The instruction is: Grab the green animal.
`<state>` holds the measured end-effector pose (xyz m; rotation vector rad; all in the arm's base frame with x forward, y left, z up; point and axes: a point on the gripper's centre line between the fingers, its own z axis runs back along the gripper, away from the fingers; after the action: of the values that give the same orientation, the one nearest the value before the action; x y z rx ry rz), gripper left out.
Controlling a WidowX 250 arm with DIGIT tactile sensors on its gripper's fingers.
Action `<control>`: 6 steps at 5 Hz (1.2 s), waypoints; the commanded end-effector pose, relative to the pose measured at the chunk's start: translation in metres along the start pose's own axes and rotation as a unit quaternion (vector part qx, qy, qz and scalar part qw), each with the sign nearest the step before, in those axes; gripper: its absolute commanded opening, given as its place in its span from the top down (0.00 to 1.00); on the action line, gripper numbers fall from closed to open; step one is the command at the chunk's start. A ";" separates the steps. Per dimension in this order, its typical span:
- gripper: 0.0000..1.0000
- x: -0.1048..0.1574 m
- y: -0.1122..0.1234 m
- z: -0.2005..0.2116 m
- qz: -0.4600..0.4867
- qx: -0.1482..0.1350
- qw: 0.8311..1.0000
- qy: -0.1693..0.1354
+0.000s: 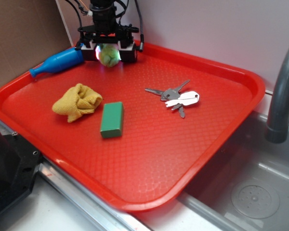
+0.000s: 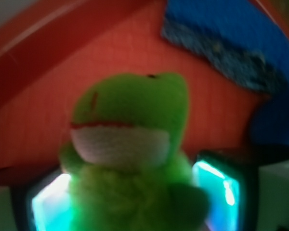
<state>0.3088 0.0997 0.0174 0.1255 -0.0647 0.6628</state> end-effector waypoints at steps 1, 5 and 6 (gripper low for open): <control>1.00 -0.018 0.028 0.044 -0.052 -0.022 0.998 -0.009; 1.00 -0.095 0.010 0.198 -0.241 -0.005 0.970 -0.024; 1.00 -0.102 0.003 0.208 -0.261 -0.010 0.964 -0.040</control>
<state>0.2207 0.0028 0.1945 0.1498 -0.0426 0.1319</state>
